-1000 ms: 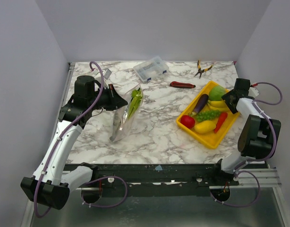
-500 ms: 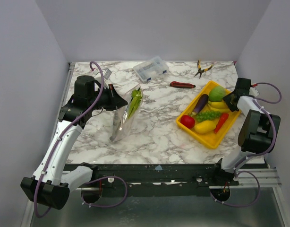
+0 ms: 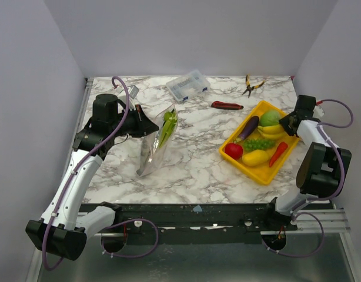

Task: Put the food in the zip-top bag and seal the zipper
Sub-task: Pick up the fake fruit from the bin, then place the fake fruit in the bin.

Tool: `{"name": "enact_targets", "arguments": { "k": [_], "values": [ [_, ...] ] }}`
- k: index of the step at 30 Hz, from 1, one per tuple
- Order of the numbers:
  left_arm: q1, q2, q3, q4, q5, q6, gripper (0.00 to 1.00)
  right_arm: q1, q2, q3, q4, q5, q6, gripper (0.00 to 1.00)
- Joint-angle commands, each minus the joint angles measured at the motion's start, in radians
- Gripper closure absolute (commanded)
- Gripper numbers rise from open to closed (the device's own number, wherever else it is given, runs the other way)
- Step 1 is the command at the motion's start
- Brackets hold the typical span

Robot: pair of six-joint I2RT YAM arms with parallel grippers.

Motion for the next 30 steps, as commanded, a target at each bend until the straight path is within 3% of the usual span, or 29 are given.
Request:
{"name": "enact_targets", "arguments": {
  "k": [1, 8, 10, 14, 19, 24, 28, 30],
  "values": [
    [0.001, -0.012, -0.014, 0.021, 0.033, 0.013, 1.0, -0.007, -0.078, 0.004, -0.024, -0.046, -0.016, 0.75],
    [0.001, -0.018, -0.015, 0.023, 0.033, 0.012, 1.0, -0.007, -0.104, 0.002, -0.048, -0.062, -0.051, 0.74],
    [0.001, -0.018, -0.015, 0.022, 0.032, 0.013, 1.0, -0.007, -0.131, 0.002, -0.061, -0.082, -0.042, 0.83],
    [0.001, -0.018, -0.016, 0.022, 0.033, 0.012, 1.0, -0.008, -0.213, 0.002, -0.064, -0.146, -0.041, 0.91],
    [0.001, -0.017, -0.015, 0.024, 0.036, 0.011, 1.0, -0.008, -0.295, 0.029, -0.073, -0.404, -0.044, 1.0],
    [0.003, -0.017, -0.015, 0.026, 0.037, 0.009, 1.0, 0.057, -0.229, 0.03, 0.039, -0.964, 0.121, 1.0],
    [0.003, -0.021, -0.017, 0.029, 0.032, 0.009, 1.0, 0.255, -0.191, 0.163, -0.083, -0.983, 0.049, 1.0],
    [0.002, -0.027, -0.02, 0.029, 0.025, 0.01, 1.0, 0.272, -0.223, 0.167, -0.11, -0.943, 0.04, 1.0]
  ]
}}
